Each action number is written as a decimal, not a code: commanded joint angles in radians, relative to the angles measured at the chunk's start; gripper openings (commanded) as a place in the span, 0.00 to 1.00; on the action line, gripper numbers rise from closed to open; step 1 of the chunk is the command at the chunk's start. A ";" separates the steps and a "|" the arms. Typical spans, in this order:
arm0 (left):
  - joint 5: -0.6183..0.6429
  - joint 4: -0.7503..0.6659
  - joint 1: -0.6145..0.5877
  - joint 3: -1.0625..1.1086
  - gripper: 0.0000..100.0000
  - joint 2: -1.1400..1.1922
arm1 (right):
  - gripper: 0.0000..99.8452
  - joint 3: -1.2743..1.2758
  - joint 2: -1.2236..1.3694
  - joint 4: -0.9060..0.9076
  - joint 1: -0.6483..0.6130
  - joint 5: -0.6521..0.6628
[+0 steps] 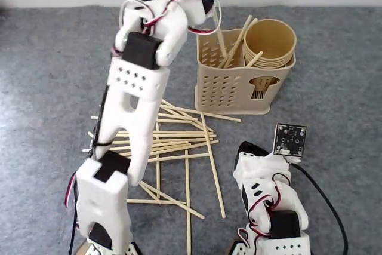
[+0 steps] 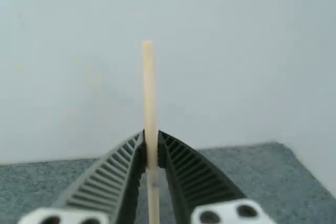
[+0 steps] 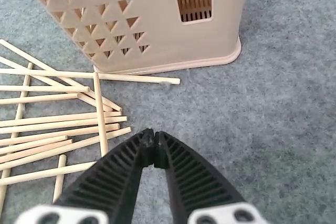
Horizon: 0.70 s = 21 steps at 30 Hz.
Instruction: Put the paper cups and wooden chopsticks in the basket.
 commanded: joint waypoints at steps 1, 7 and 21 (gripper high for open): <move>-0.057 -0.009 -0.015 -0.044 0.02 -0.002 | 0.01 -0.006 -0.005 -0.022 -0.001 -0.011; -0.095 0.095 -0.029 -0.051 0.02 -0.003 | 0.01 -0.006 -0.005 -0.024 -0.001 -0.011; -0.058 0.470 -0.029 -0.346 0.23 -0.002 | 0.01 -0.006 -0.005 -0.022 -0.001 -0.011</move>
